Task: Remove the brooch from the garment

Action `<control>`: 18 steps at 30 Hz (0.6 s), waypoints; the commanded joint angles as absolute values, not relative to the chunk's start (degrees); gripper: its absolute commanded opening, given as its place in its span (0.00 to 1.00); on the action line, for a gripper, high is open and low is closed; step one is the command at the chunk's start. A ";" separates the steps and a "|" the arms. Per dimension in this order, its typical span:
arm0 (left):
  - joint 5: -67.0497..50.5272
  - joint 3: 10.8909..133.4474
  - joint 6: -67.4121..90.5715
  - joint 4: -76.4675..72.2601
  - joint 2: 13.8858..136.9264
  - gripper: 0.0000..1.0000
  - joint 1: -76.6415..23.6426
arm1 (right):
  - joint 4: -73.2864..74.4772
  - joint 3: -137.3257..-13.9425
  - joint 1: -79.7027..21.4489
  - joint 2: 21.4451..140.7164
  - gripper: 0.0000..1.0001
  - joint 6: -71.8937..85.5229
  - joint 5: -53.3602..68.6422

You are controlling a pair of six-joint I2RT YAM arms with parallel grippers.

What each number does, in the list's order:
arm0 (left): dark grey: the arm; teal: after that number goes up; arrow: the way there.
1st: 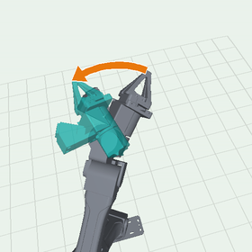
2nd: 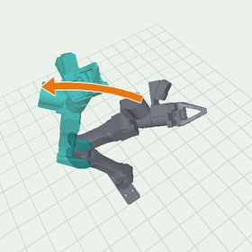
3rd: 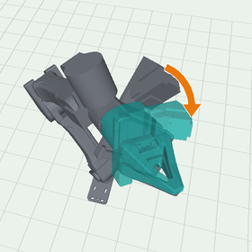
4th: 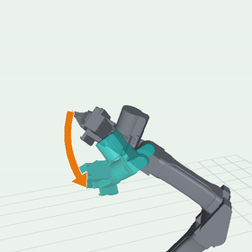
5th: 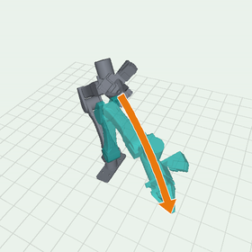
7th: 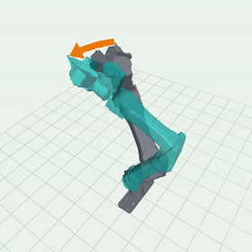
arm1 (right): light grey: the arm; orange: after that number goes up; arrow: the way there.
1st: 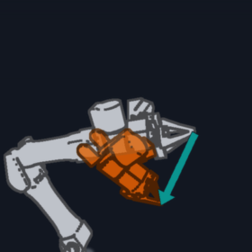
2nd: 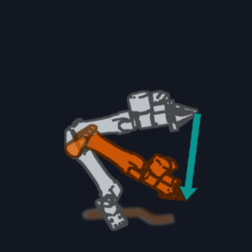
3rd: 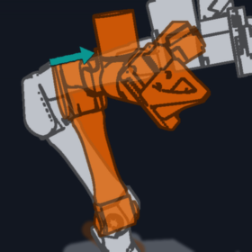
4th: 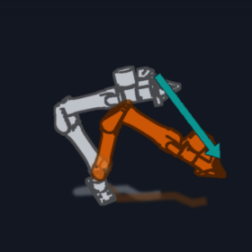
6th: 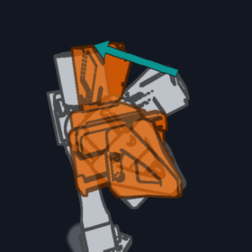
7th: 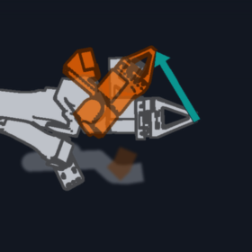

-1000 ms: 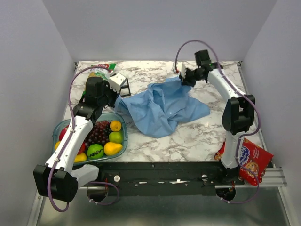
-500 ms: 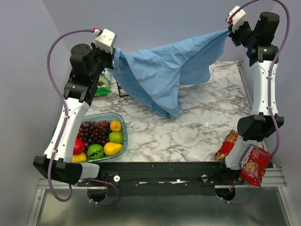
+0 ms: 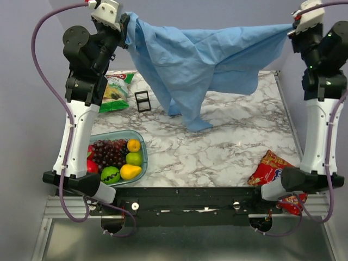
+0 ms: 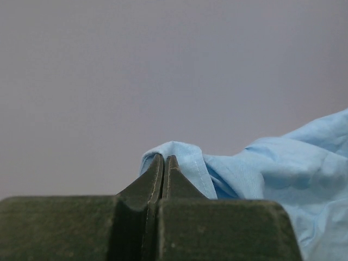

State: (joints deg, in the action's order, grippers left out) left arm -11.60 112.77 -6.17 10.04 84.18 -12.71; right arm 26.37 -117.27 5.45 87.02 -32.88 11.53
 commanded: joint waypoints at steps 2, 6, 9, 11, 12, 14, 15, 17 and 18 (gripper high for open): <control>-13.00 122.15 -13.00 6.77 84.46 0.00 -12.48 | 16.70 -121.89 6.59 81.21 0.00 -33.66 4.05; -15.37 128.66 -14.85 4.84 85.86 0.00 -12.66 | 15.12 -129.71 7.03 82.44 0.00 -35.50 2.81; -16.08 129.90 -16.43 1.59 84.56 0.00 -13.97 | 11.53 -132.19 7.03 81.74 0.00 -36.91 1.85; -16.26 130.60 -18.62 0.35 83.76 0.00 -15.02 | 8.10 -131.93 7.03 80.34 0.01 -37.44 1.23; -16.26 131.13 -19.15 0.26 83.32 0.00 -15.81 | 7.13 -131.75 7.03 79.72 0.00 -38.14 0.80; -15.91 133.31 -19.25 0.53 82.97 0.00 -16.26 | 5.28 -131.22 7.03 78.32 0.00 -38.76 0.44; -15.91 134.20 -19.07 0.79 82.79 0.00 -16.43 | 4.84 -130.96 7.12 77.70 0.00 -39.19 0.27; -16.52 136.57 -18.90 1.49 82.62 0.00 -16.96 | 3.70 -130.08 7.12 75.86 0.00 -39.72 -1.30; -16.78 137.19 -18.72 1.67 82.27 0.00 -17.14 | 3.43 -128.77 7.12 75.15 0.00 -39.81 -1.67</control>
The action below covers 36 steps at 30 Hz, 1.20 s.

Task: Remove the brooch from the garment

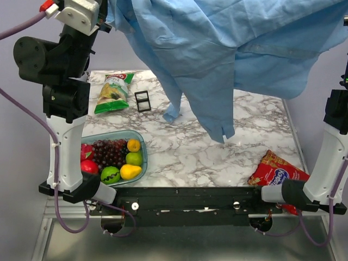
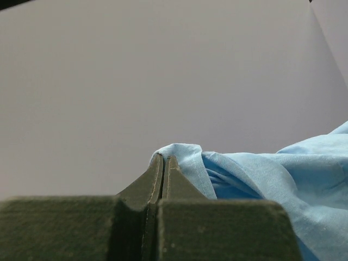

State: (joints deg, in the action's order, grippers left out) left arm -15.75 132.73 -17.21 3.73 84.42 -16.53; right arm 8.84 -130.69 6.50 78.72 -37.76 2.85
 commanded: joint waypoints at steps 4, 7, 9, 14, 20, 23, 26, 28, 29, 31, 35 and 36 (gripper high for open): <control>-16.96 139.74 -17.23 1.67 81.21 0.00 -17.58 | 3.08 -127.00 7.12 71.90 0.00 -38.85 -1.06; -18.28 141.85 -13.47 2.37 80.60 0.00 -17.58 | 2.99 -126.30 7.12 69.88 0.00 -39.11 -0.88; -19.33 141.68 -12.22 2.90 79.63 0.00 -17.58 | 2.90 -125.16 7.12 68.04 0.00 -40.07 -0.53; -17.06 129.16 -15.10 4.48 75.51 0.00 -17.58 | 2.64 -113.42 7.12 63.38 0.00 -42.71 2.90; -13.98 103.86 -17.23 6.94 68.65 0.00 -17.58 | 4.83 -92.58 7.12 56.09 0.00 -44.92 2.81; -14.15 91.64 -17.84 8.35 67.33 0.00 -17.58 | 8.08 -79.13 7.12 53.80 0.00 -43.77 3.77; -15.64 80.74 -18.81 8.79 67.94 0.00 -17.58 | 9.75 -66.74 7.12 53.52 0.00 -42.37 4.66; -15.91 75.96 -19.86 8.18 70.21 0.00 -17.67 | 10.80 -60.25 7.12 56.15 0.00 -41.66 6.75; -15.82 72.28 -20.12 7.65 71.36 0.00 -17.67 | 10.55 -58.47 7.21 57.90 0.00 -41.40 7.64; -15.03 69.97 -21.35 5.90 76.18 0.00 -17.67 | 9.41 -56.00 7.21 63.85 0.00 -41.31 10.35; -9.60 73.19 -22.15 4.92 86.99 0.00 -17.75 | 6.07 -58.07 7.12 76.97 0.01 -39.21 9.68; -8.10 75.13 -21.89 5.62 91.45 0.00 -17.75 | 5.54 -59.66 7.12 79.69 0.00 -38.59 8.88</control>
State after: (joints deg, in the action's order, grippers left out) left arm -14.37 69.32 -20.34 8.97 84.01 -17.65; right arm 9.72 -55.68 6.85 71.46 -41.63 8.14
